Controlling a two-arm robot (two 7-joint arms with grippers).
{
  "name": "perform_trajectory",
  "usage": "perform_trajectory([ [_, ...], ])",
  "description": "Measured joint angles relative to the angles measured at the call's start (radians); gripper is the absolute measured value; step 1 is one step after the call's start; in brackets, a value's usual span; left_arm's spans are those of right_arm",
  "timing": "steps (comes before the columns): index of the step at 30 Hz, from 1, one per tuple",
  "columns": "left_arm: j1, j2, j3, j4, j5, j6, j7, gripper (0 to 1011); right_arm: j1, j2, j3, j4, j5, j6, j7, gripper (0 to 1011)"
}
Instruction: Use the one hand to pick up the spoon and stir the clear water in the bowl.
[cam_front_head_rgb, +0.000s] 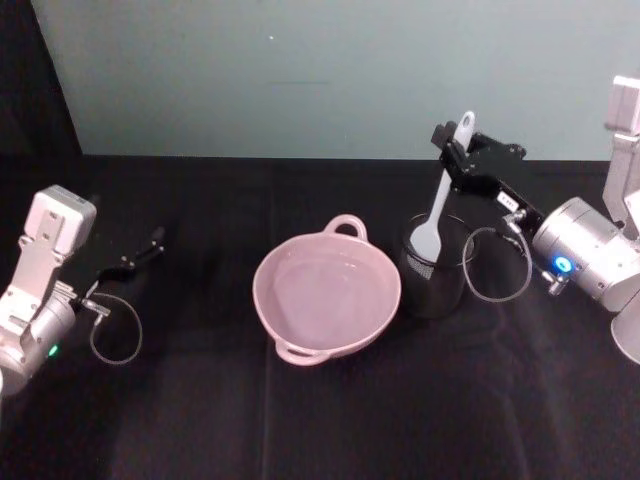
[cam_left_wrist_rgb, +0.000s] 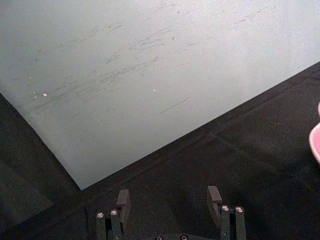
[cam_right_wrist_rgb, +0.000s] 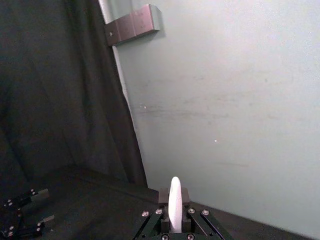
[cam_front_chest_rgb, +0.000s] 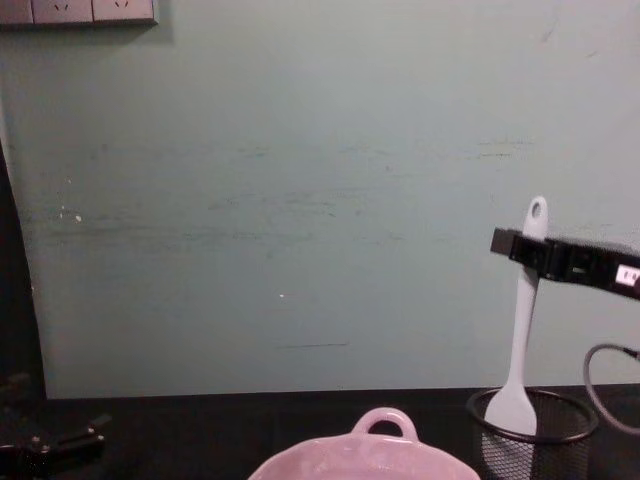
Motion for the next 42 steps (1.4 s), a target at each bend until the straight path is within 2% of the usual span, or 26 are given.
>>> perform_trajectory([
  [8,0.0,0.0,0.0,0.0,0.0,0.0,0.0,1011,-0.009,-0.035,0.012,0.068,0.054,-0.013,0.002,120],
  [20,0.0,0.0,0.0,0.0,0.0,0.0,0.0,1011,-0.015,-0.057,0.039,0.127,0.126,-0.025,0.005,120],
  [42,0.0,0.0,0.0,0.0,0.0,0.0,0.0,1011,-0.024,-0.064,0.043,0.149,0.187,-0.023,-0.006,120],
])
